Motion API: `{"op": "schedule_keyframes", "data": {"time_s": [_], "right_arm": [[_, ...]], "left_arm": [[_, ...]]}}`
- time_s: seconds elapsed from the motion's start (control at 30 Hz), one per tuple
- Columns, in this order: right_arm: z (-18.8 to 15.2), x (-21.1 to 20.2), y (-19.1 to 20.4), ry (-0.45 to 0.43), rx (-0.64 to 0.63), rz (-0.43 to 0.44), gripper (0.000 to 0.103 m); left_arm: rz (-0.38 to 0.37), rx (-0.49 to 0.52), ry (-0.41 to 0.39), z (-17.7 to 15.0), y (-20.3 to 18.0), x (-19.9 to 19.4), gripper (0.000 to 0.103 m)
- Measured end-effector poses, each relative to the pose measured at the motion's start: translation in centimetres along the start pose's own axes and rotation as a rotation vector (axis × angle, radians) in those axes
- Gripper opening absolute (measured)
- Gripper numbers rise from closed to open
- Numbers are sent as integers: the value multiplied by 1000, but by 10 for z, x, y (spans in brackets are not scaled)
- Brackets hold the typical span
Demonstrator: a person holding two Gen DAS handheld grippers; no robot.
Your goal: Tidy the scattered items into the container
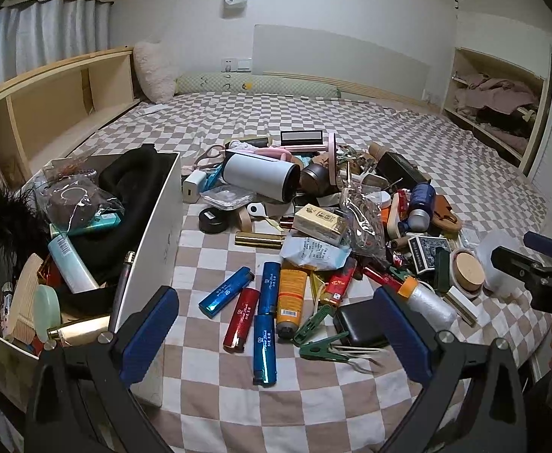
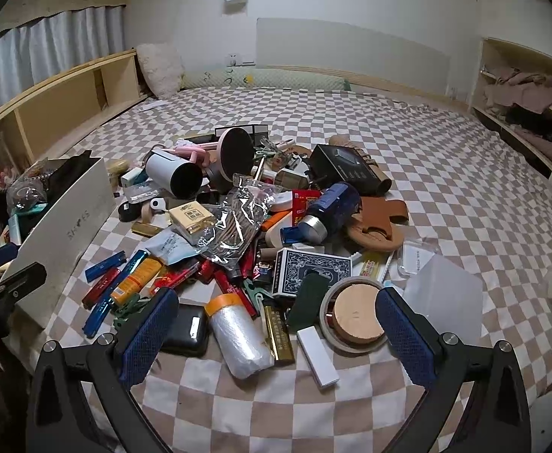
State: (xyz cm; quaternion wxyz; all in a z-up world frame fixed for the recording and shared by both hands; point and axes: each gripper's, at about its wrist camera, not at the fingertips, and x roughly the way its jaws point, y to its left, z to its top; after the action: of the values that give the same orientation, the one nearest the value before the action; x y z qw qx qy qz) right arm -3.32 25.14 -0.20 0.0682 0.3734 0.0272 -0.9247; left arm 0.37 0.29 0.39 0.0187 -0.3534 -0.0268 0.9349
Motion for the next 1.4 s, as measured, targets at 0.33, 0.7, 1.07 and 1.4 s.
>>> {"op": "schedule_keyframes", "data": {"time_s": [0.33,0.7,1.07,1.4], "right_arm": [[-2,2,2,9,-7,-5,103],[-2,4,0,17,2,-3,103],[-4,6,2,29,-3,-2,103],[-6,8,3,38,-4,5,103]], "left_arm": [[-1,8,0,0,-2,-1,103],[1,14,2,-1,-3,2,103],[-1,14,5,-1,-1,3,103],[-18,14,18,-3,-2,6,103]]}}
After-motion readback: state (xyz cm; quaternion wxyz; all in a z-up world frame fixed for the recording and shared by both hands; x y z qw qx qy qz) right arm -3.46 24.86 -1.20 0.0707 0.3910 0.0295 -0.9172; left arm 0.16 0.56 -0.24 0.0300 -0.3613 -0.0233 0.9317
